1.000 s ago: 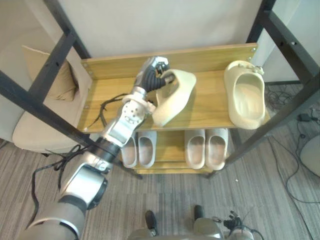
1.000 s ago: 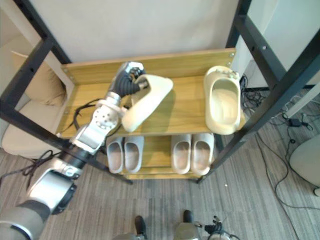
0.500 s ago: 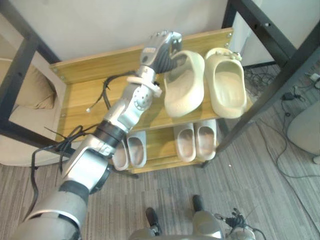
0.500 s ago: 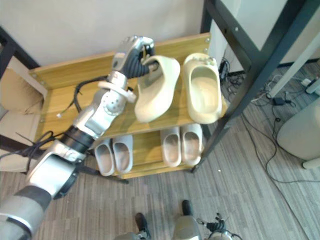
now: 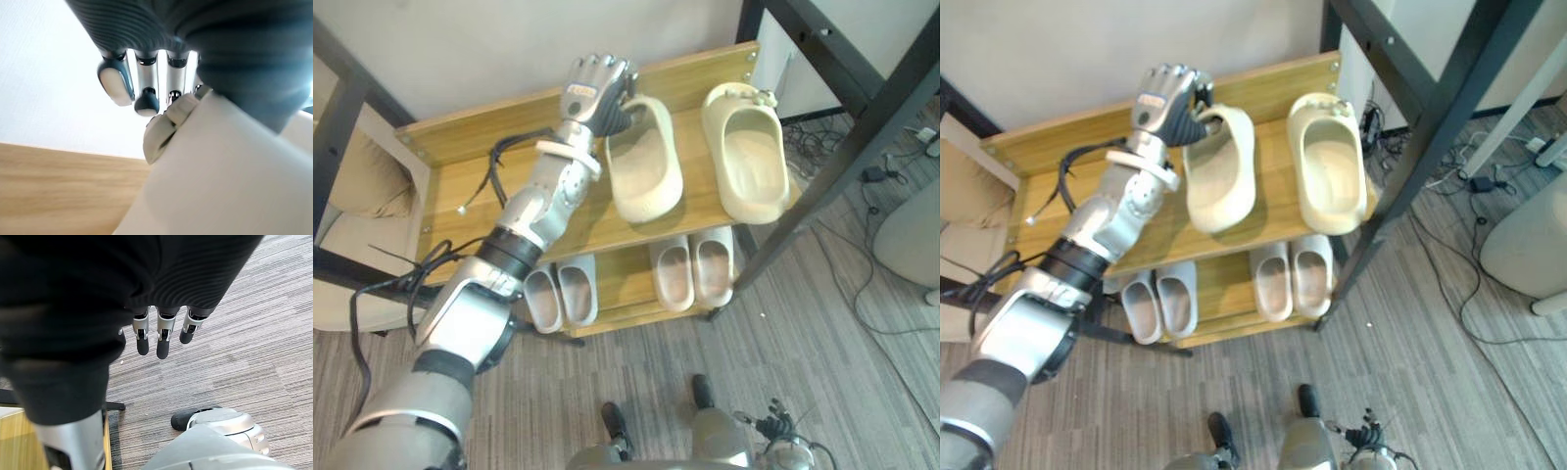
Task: Organize the slippers on the shoe rack
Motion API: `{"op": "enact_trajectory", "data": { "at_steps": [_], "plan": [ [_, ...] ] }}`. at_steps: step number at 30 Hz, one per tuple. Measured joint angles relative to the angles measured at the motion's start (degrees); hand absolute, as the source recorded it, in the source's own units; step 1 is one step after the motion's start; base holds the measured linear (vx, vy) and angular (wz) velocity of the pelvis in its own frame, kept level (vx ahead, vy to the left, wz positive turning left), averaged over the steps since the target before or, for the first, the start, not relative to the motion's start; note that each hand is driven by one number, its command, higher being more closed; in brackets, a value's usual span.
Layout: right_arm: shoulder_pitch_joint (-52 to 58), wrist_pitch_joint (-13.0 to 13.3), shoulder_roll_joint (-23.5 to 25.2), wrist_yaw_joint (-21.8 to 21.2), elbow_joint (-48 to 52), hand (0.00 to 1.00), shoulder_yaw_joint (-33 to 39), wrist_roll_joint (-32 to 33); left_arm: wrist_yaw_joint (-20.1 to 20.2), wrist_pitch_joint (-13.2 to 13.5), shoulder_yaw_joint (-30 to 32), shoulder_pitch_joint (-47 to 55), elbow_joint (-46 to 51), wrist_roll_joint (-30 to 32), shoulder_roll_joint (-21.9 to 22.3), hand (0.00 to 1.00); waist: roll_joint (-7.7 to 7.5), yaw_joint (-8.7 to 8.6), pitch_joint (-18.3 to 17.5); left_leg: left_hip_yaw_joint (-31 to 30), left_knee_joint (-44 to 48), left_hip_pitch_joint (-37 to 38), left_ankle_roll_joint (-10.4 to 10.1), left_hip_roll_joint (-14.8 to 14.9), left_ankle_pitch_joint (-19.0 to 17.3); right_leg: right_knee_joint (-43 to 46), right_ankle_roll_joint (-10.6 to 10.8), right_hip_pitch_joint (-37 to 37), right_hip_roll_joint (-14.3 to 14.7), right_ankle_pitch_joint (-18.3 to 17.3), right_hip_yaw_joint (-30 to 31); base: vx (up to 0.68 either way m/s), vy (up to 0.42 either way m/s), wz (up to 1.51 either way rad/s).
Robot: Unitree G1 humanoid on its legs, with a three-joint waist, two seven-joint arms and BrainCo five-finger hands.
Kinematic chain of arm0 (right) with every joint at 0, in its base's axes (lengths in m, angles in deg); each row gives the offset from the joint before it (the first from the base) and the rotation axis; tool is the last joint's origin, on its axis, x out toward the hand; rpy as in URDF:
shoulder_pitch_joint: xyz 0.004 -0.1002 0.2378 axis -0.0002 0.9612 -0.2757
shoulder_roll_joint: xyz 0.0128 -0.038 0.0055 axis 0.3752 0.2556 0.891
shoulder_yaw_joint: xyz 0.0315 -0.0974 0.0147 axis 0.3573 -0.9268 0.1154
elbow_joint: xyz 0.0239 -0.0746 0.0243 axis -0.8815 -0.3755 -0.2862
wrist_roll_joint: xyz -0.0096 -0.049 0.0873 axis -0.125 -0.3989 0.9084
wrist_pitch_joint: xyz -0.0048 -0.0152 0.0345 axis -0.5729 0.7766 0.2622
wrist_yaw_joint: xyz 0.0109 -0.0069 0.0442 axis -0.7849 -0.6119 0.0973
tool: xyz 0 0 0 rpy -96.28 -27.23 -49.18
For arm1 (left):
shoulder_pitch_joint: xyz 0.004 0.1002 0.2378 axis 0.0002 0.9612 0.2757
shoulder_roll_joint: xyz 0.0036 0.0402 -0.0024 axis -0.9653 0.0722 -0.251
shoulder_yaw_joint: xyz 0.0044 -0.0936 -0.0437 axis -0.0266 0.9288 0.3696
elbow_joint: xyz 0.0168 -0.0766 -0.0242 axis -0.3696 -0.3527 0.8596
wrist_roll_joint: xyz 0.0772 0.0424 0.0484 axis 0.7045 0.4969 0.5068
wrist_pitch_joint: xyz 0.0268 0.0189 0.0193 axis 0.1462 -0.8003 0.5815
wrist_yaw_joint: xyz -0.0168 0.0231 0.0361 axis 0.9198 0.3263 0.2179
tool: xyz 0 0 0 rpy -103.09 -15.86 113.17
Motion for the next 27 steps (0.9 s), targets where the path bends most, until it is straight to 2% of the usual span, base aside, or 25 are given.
{"op": "enact_trajectory", "data": {
  "at_steps": [15, 19, 27],
  "plan": [
    [0.11, 0.55, 0.01, 0.05, -0.03, 0.00, -0.37, 0.06, -0.17, -0.01, 0.73, 0.00, 0.73, -0.11, 1.12, 0.00, -0.04, -0.71, 0.27, -1.04, 0.00, 0.35, 0.03, -0.03, 0.03, -0.89, -0.01, 1.41, -0.10, 0.17, -0.95, 0.00, -0.002, 0.03],
    [0.21, 0.52, 0.01, 0.06, -0.12, 0.00, -0.53, 0.06, -1.34, -0.14, 3.66, 0.29, 1.82, -3.66, 2.97, 0.00, -0.08, -0.60, 0.34, -1.37, 0.00, 0.42, 0.03, -0.02, 0.03, -1.39, -0.03, 1.97, -0.10, 0.30, -1.32, 0.01, -0.004, 0.03],
    [0.42, 0.25, 0.11, 0.11, -0.49, 0.00, -1.38, 0.04, -3.67, 0.31, 9.06, 9.01, 14.68, -12.13, 7.61, 0.00, -0.17, -0.20, 0.76, -1.52, 0.00, 1.83, 0.01, 0.07, 0.01, -1.97, -0.06, 3.82, -0.07, 0.28, -1.69, 0.01, -0.003, 0.02]
  ]
}}
